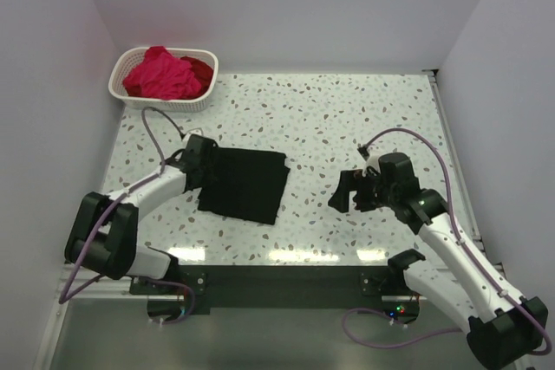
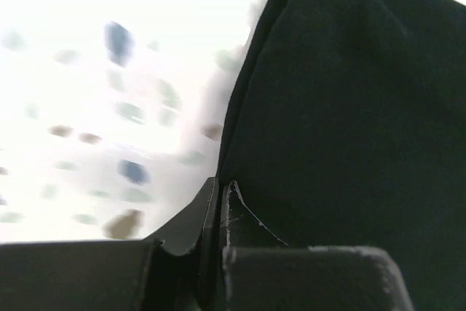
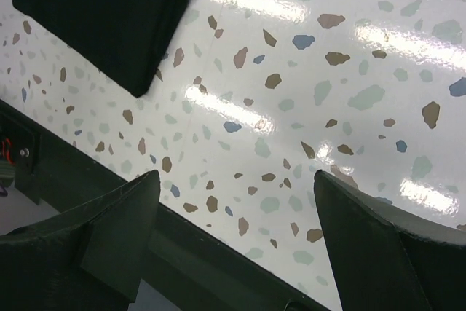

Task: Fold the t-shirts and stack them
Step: Neatly place the folded tshirt to the corner

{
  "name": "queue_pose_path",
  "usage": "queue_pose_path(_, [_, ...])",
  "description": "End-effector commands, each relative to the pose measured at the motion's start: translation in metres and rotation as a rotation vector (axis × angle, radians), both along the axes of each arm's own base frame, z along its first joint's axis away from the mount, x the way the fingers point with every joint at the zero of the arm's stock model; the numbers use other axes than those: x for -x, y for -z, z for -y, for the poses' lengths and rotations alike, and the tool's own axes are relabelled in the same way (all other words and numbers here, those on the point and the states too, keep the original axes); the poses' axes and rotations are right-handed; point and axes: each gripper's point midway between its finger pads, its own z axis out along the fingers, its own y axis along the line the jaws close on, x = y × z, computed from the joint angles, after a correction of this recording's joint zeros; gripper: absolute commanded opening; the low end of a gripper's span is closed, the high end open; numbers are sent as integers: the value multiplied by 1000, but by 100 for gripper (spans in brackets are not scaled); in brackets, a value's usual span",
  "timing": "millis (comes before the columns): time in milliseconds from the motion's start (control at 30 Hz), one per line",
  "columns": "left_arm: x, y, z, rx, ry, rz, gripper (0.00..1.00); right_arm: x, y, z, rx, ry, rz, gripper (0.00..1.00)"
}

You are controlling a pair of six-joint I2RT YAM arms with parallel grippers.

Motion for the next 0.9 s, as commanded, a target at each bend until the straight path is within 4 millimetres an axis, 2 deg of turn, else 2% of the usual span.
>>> queue_pose_path(0, [-24, -35, -52, -211, -31, 66, 0, -3, -14, -7, -25, -41, 34, 89])
queue_pose_path(133, [-46, -49, -82, -339, -42, 77, 0, -1, -15, -8, -29, -54, 24, 89])
queue_pose_path(233, [-62, -51, -106, -399, -83, 64, 0, 2, -15, -9, -35, -66, 21, 89])
queue_pose_path(267, [-65, -46, -113, -416, -93, 44, 0, 1, -14, -10, -37, -66, 21, 89])
queue_pose_path(333, [-77, -53, -130, -445, -128, 52, 0, 0, -14, -10, -36, -66, 20, 89])
queue_pose_path(367, [-80, -47, -135, -460, -131, 33, 0, 1, -14, -11, -38, -70, 16, 89])
queue_pose_path(400, [-87, -53, -147, -476, -153, 40, 0, 0, -15, -11, -37, -72, 17, 89])
queue_pose_path(433, [-91, -53, -153, -487, -165, 34, 0, 0, -15, -11, -36, -75, 17, 89])
queue_pose_path(467, [-96, -53, -168, -504, -202, 22, 0, 0, -14, -12, -33, -77, 12, 89])
queue_pose_path(533, [-100, -55, -183, -527, -232, 14, 0, 0, -13, -11, -32, -78, 10, 88])
queue_pose_path(567, [-101, -57, -201, -543, -277, 8, 0, 0, -13, -12, -30, -80, 6, 88])
queue_pose_path(633, [-104, -61, -218, -570, -316, 22, 0, 0, -13, -12, -32, -80, 5, 88])
queue_pose_path(667, [-103, -62, -233, -589, -358, 16, 0, 1, -12, -12, -29, -82, -3, 88])
queue_pose_path(867, [-109, -70, -281, -625, -507, 33, 0, 1, -14, -12, -21, -91, -18, 88])
